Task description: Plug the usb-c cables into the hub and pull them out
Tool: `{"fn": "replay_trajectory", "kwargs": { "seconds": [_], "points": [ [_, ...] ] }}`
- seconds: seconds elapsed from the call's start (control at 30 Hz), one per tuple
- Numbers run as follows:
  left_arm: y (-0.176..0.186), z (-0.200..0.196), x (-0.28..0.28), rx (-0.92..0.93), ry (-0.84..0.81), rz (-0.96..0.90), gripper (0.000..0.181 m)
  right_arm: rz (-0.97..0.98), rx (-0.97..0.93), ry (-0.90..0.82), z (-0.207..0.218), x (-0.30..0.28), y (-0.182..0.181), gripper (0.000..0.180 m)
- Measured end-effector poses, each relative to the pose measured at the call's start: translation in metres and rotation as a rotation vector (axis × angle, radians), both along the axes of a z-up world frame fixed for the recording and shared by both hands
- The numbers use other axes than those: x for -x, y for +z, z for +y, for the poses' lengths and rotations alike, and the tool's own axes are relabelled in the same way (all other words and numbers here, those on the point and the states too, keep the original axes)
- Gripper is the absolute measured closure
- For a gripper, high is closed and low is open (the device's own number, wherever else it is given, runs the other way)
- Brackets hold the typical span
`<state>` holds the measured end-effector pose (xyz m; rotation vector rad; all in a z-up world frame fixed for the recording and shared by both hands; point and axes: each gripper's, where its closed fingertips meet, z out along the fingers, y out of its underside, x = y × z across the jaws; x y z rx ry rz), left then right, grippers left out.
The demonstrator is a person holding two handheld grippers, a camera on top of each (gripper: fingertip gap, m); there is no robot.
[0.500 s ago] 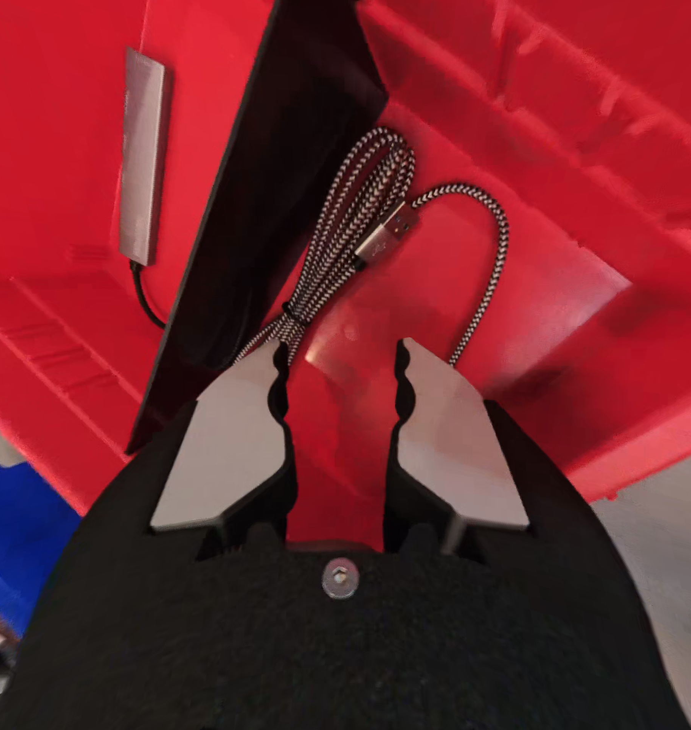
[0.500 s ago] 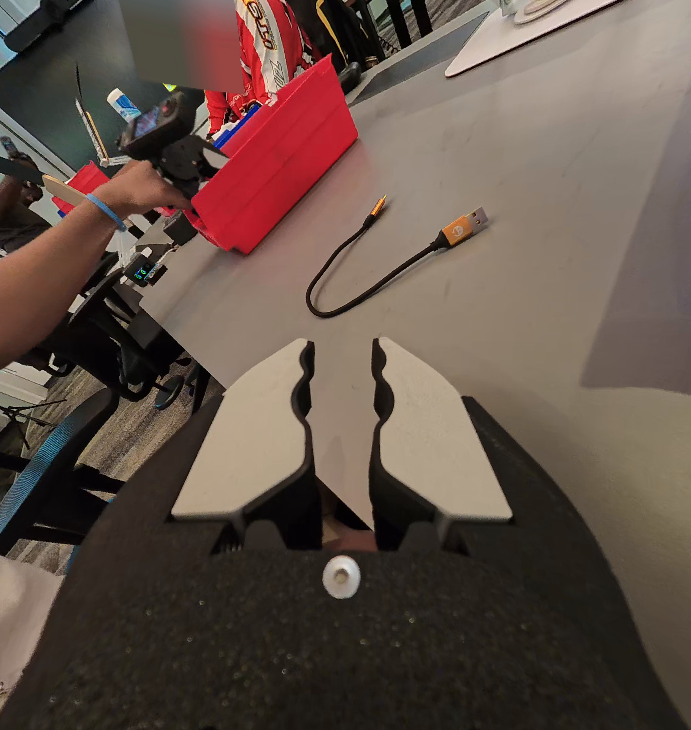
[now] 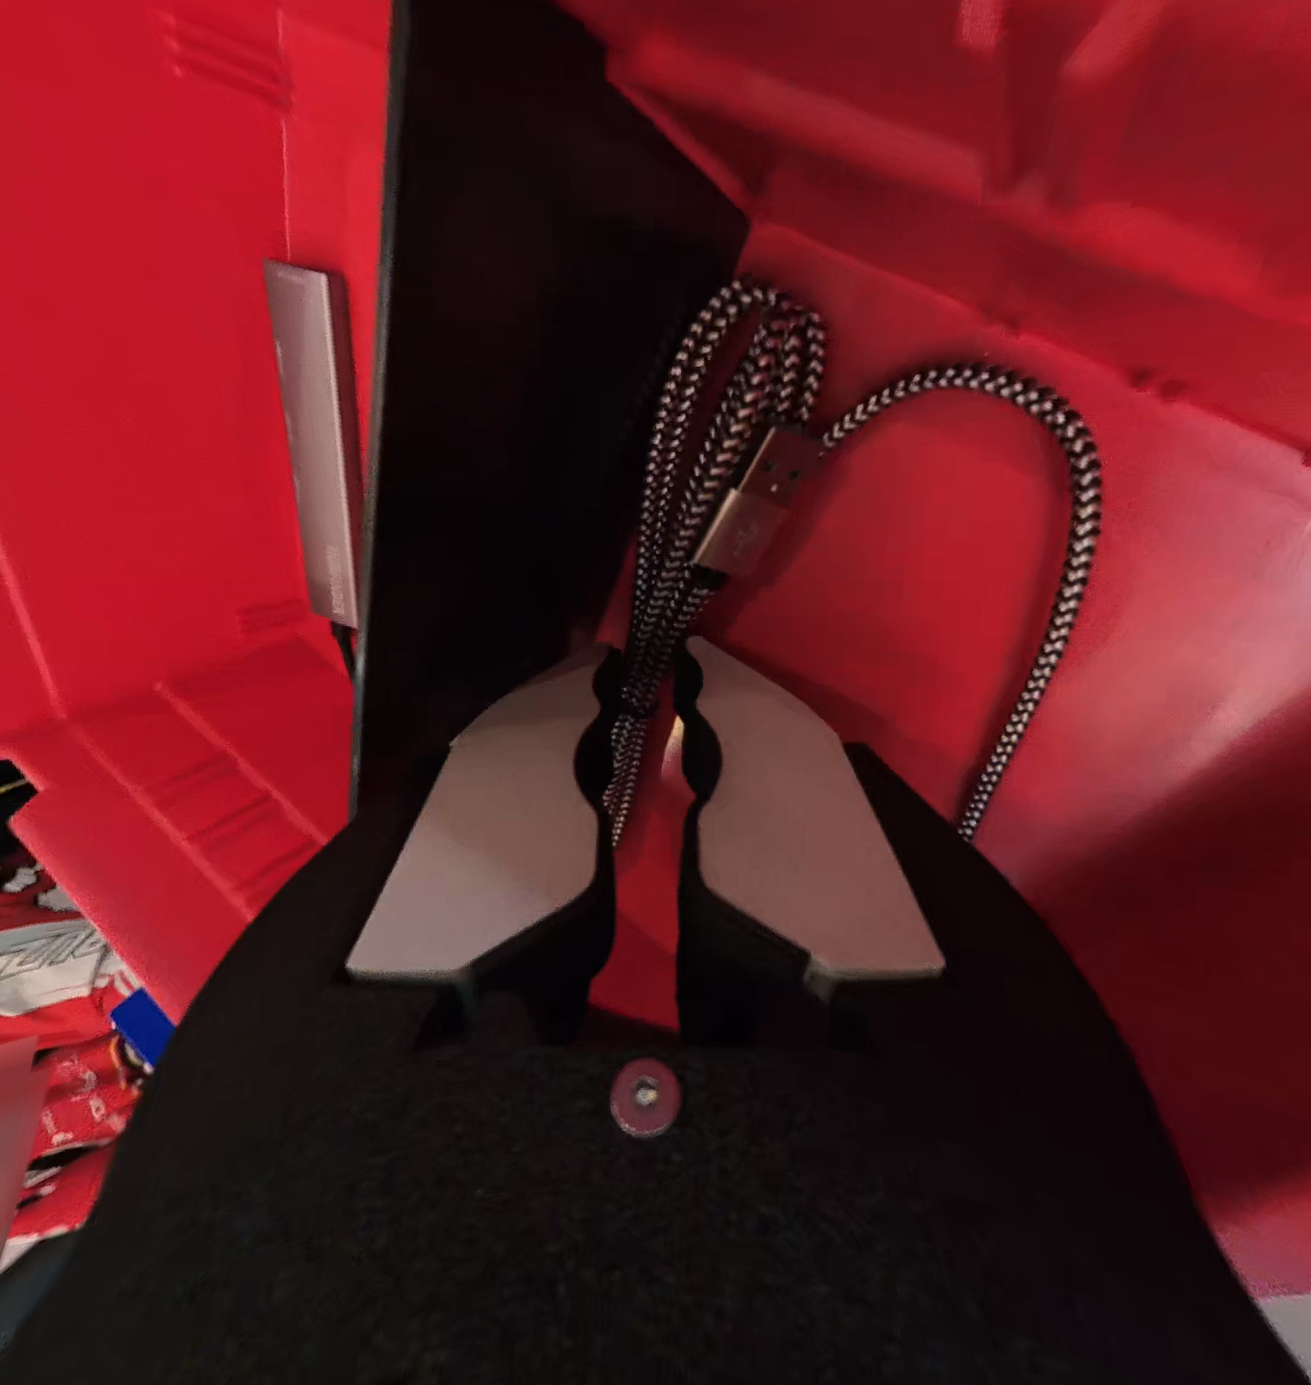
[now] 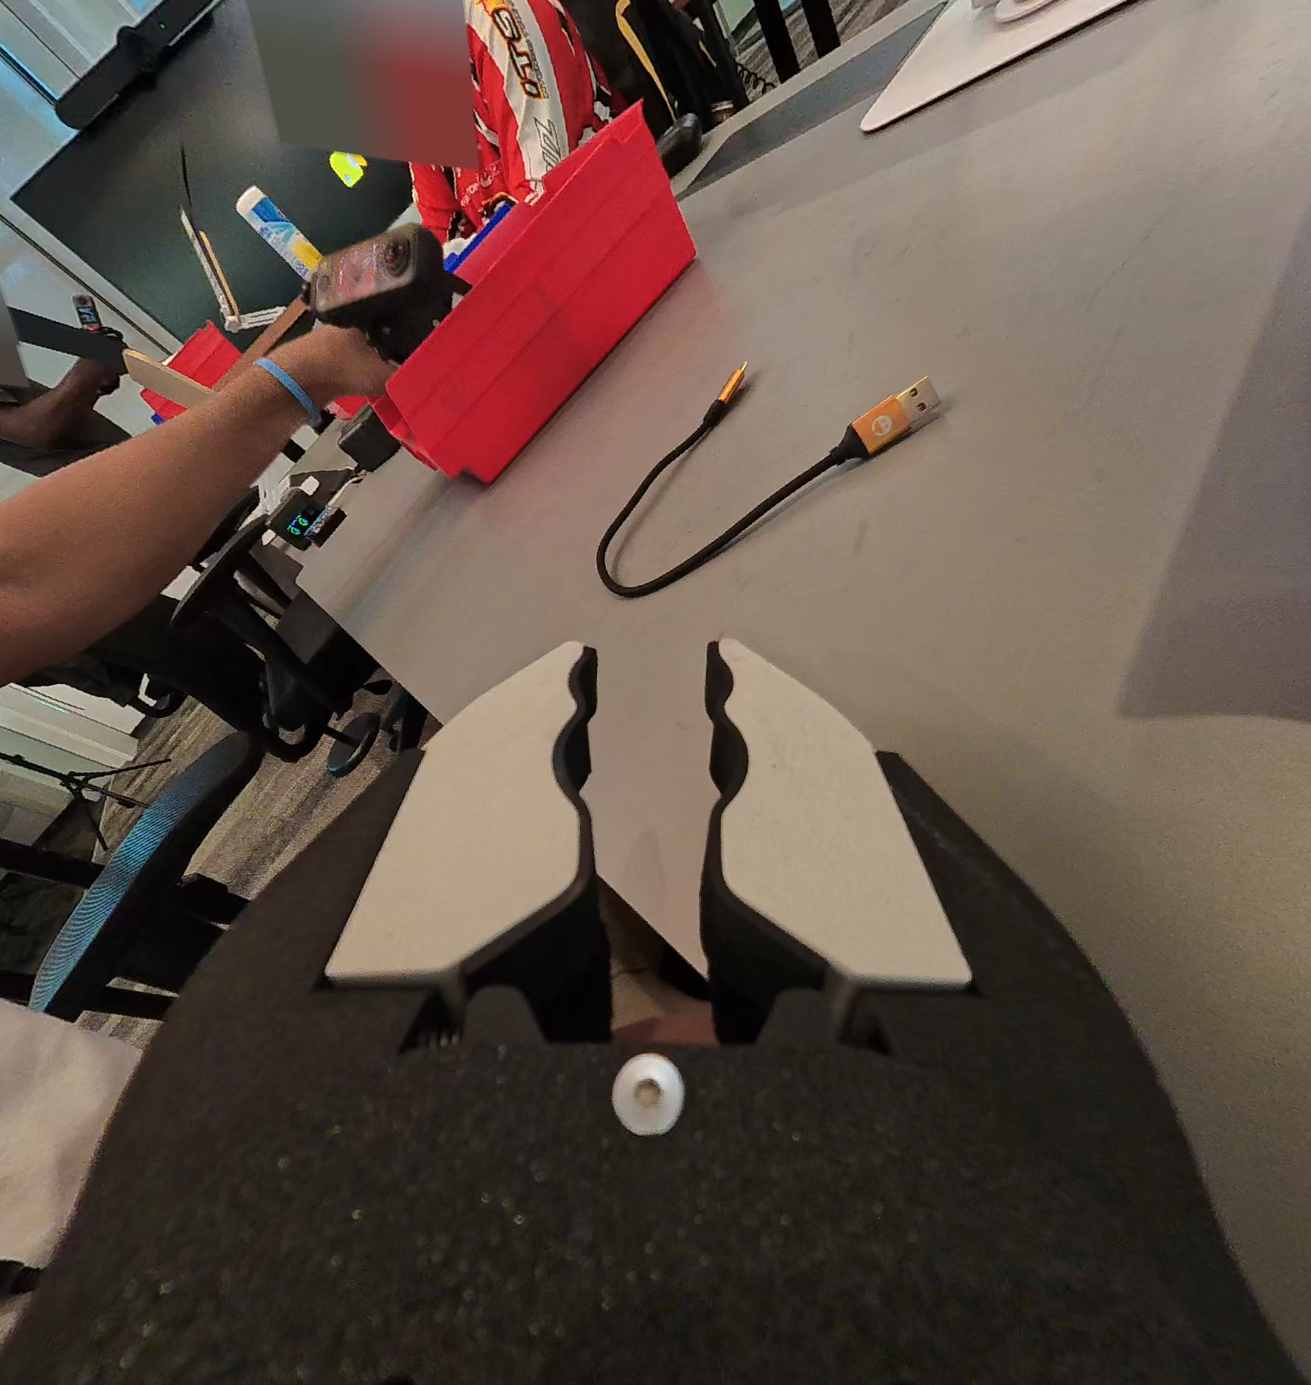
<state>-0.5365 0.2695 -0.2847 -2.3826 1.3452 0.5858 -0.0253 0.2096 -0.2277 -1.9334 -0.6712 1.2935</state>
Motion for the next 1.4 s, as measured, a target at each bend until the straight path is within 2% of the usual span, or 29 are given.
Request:
{"fn": "replay_trajectory", "kwargs": {
  "seconds": [0.1, 0.2, 0.27, 0.37, 0.5, 0.6, 0.67, 0.8, 0.97, 1.1, 1.23, 1.4],
  "points": [
    [0.005, -0.007, 0.006, 0.029, 0.105, 0.050, 0.170, -0.001, -0.001, -0.003, 0.000, 0.000, 0.000, 0.153],
    [0.039, -0.013, -0.004, -0.099, 0.153, 0.003, 0.171, 0.005, 0.005, -0.005, 0.001, 0.000, 0.000, 0.153],
    [0.083, -0.019, -0.007, -0.240, 0.203, -0.044, 0.172, 0.010, 0.006, -0.009, 0.001, -0.001, 0.001, 0.153],
    [0.167, -0.039, -0.010, -0.498, 0.285, -0.138, 0.172, 0.011, 0.000, -0.015, 0.001, -0.002, 0.002, 0.153],
    [0.264, -0.069, -0.048, -0.753, 0.223, -0.254, 0.172, 0.013, -0.003, -0.008, -0.001, -0.001, 0.003, 0.153],
    [0.285, -0.079, -0.114, -0.738, 0.012, -0.310, 0.172, -0.001, -0.021, -0.001, -0.002, 0.003, 0.003, 0.154],
    [0.274, -0.079, -0.155, -0.665, -0.148, -0.238, 0.172, -0.013, -0.033, 0.002, -0.003, 0.004, 0.003, 0.154],
    [0.224, -0.063, -0.227, -0.476, -0.472, -0.015, 0.172, -0.015, -0.037, 0.005, -0.004, 0.004, 0.004, 0.154],
    [0.144, -0.037, -0.310, -0.230, -0.771, 0.016, 0.172, -0.031, -0.053, -0.007, -0.001, 0.003, 0.002, 0.154],
    [0.092, -0.034, -0.376, -0.080, -1.006, 0.055, 0.172, -0.020, -0.065, -0.051, 0.005, -0.007, 0.007, 0.154],
    [0.061, -0.027, -0.414, -0.011, -1.156, 0.195, 0.171, -0.003, -0.080, -0.126, 0.017, -0.021, 0.011, 0.155],
    [0.042, -0.018, -0.448, 0.016, -1.259, 0.163, 0.171, 0.015, -0.067, -0.164, 0.025, -0.030, 0.013, 0.156]
  ]
}}
